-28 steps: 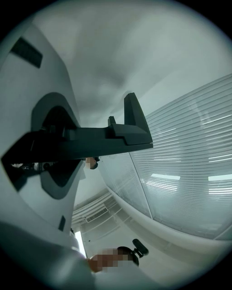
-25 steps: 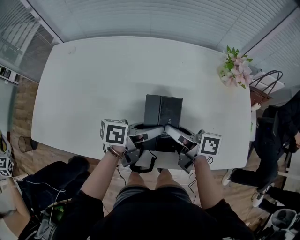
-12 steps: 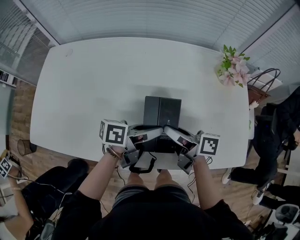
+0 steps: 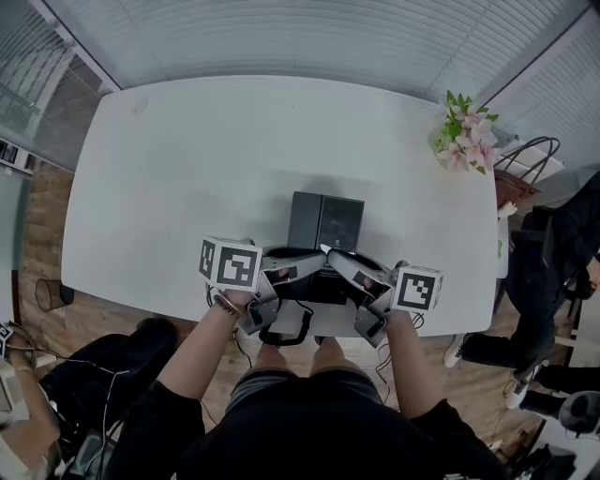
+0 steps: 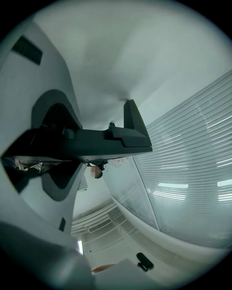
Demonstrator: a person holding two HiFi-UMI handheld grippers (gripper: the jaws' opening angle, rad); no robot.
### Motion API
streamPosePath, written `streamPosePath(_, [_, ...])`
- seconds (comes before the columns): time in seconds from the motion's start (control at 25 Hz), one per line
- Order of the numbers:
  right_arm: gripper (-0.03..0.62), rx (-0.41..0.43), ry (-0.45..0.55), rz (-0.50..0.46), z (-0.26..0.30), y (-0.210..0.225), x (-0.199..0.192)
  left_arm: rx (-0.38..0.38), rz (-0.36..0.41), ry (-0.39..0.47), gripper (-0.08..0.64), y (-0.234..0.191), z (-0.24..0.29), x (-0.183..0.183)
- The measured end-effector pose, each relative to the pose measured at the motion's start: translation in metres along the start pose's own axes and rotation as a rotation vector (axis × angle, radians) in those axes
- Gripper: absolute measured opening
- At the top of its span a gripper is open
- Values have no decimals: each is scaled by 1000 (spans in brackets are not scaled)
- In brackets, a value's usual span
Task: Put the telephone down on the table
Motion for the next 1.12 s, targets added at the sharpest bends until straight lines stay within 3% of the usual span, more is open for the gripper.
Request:
streamPosePath(0.12, [204, -66, -14, -43, -3, 2, 2, 50, 36, -13, 224, 0, 0, 0])
streamPosePath(0.48, [202, -97, -24, -84, -2, 0, 2, 174, 49, -25, 270, -3, -2, -2])
streamPosePath(0.84, [206, -134, -31, -105, -3, 0, 1, 209, 49, -29, 276, -5, -3, -3])
streamPosePath(1.0, [198, -178, -38, -142, -5, -2, 2, 289, 60, -45, 299, -7, -3, -4])
streamPosePath(1.12, [196, -183, -34, -141, -5, -2, 2, 304, 70, -44, 299, -7, -3, -5])
Point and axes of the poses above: the fingertips, and each gripper's own axes: z forward along the fingers, y to its right, x out of its top, the point moved 6 cm from there along -z, backward along the fingers, and after that the axes turned 5 degrees about -y, right-handed, at the moved point
